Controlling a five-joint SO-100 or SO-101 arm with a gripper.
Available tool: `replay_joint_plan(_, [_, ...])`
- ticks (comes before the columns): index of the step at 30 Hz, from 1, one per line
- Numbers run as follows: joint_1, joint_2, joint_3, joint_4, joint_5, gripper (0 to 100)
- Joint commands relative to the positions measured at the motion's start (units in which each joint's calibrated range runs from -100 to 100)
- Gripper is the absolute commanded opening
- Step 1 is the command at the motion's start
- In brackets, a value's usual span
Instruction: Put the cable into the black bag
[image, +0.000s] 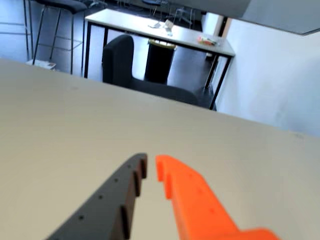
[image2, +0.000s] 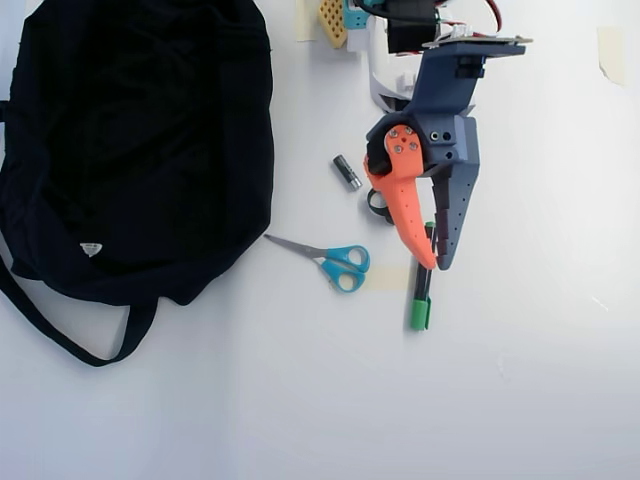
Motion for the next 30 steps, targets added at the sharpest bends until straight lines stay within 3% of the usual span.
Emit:
replay_joint_plan(1, [-0.16,-4.27,-1.34,6.02,0.21,2])
replay_joint_plan(11, [-4.35,-13.32,-1.43,28.68,0.21,2])
replay_joint_plan(25, [-16.40,-13.73,-2.23,68.55,-0.47,2])
replay_joint_plan(30, [-17.52,-13.73,-2.32,77.43,-0.47,2])
